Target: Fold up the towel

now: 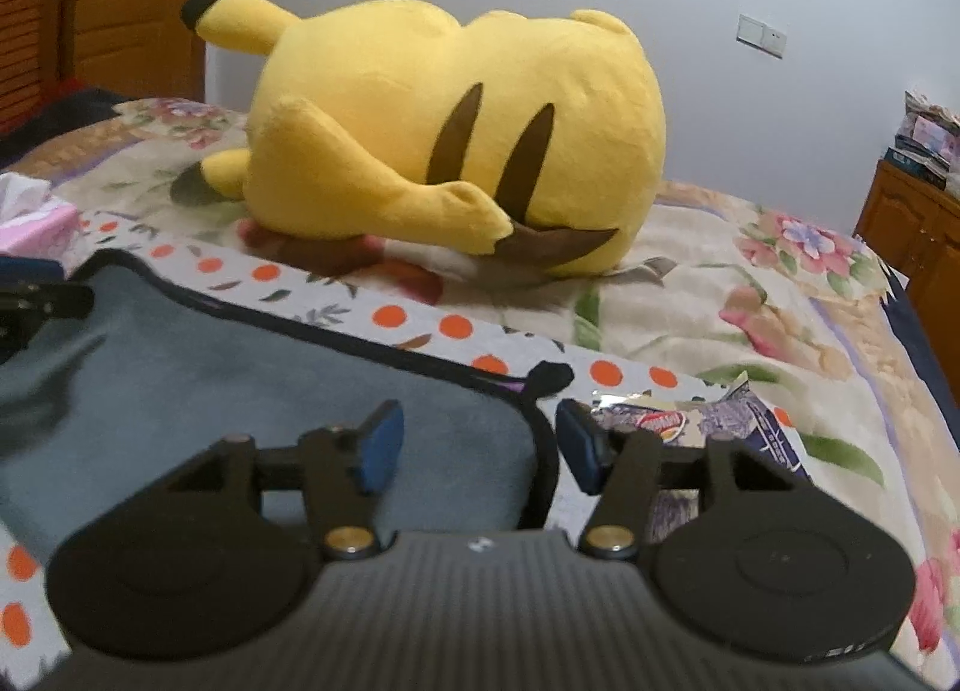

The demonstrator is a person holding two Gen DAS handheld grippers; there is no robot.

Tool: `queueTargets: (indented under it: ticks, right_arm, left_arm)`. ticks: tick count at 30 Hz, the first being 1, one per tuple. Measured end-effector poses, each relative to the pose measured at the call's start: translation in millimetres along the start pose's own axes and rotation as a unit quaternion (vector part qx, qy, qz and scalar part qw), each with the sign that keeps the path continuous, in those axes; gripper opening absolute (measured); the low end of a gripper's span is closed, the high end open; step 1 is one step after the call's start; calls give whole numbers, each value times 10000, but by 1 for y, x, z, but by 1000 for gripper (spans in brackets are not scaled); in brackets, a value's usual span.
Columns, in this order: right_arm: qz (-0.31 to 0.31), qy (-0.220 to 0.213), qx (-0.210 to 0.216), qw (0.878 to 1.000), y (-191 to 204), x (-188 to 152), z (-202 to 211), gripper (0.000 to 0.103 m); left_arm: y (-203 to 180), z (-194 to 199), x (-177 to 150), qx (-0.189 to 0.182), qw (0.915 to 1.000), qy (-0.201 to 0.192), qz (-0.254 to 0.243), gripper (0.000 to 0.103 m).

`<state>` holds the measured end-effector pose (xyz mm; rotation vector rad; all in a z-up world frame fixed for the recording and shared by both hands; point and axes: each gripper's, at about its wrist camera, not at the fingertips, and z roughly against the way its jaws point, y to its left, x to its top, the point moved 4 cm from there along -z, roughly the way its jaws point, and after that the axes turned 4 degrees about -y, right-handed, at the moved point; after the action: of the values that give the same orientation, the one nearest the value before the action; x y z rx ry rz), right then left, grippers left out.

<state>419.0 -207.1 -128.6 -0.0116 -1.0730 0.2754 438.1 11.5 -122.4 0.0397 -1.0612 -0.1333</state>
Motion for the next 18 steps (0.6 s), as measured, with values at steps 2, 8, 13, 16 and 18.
queueTargets:
  ticks: [2,8,13,16,18]
  right_arm:
    - [-31,6,68,10000,2,-3,7,57]
    - [-208,60,195,9996,6,-16,30,58]
    - [-316,116,228,9992,7,-25,49,62]
    - [-369,134,235,9990,7,-28,61,65]
    - [-364,127,240,9990,7,-29,69,67]
  left_arm:
    - [-2,6,-3,-34,10000,3,-14,51]
    - [-7,25,-13,-120,9999,109,-58,59]
    - [-11,44,-21,-150,9996,197,-104,64]
    - [-15,55,-24,-210,9994,238,-162,67]
    - [-17,62,-25,-252,9992,253,-197,69]
